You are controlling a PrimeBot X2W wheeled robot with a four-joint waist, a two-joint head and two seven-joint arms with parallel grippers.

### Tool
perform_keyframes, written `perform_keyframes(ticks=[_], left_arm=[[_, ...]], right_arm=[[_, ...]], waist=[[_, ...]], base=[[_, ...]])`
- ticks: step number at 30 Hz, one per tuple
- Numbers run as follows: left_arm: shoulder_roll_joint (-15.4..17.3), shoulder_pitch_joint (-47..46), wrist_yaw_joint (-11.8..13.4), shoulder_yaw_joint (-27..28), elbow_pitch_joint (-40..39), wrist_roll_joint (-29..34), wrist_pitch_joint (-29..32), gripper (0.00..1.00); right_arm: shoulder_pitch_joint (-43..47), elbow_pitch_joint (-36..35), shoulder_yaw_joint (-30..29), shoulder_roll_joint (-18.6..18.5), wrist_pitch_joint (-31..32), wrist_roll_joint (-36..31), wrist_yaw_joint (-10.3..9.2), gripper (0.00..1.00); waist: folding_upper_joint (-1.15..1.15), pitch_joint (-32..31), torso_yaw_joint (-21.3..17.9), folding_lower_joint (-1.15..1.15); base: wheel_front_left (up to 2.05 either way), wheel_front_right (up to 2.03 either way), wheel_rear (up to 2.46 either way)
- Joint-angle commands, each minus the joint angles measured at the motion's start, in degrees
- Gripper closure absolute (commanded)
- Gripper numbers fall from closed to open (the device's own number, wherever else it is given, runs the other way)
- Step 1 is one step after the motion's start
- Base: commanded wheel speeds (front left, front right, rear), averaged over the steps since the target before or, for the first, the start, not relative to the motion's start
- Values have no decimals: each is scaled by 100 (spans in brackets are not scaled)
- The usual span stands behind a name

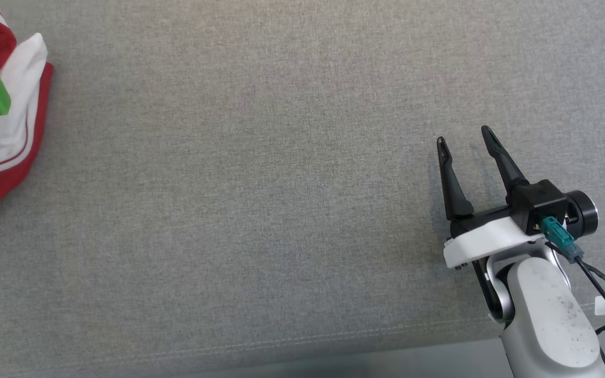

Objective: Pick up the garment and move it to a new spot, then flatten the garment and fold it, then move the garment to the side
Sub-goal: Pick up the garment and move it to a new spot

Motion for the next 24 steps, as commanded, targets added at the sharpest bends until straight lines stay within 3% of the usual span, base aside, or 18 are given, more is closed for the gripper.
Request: perform_keyframes(ticks=[1, 9, 19, 24], left_arm=[[-31, -138, -67, 38, -15, -89, -115, 100], [-74, -218, -249, 38, -153, -258, -261, 100], [-298, -111, -383, -209, -930, -489, -145, 100], [-632, 159, -301, -286, -1283, -659, -62, 100]], right_arm=[[67, 6, -32, -16, -27, 44, -1, 0], [286, 73, -151, -16, -24, 65, -2, 0], [700, 116, -379, -16, -24, 89, -2, 0], [860, 115, -388, -16, -23, 134, -2, 0]], waist=[[0, -204, 48, 0], [0, -797, 140, 0], [0, -1595, 222, 0], [0, -1844, 136, 0]], base=[[0, 0, 0], [0, 0, 0], [0, 0, 0], [0, 0, 0]])
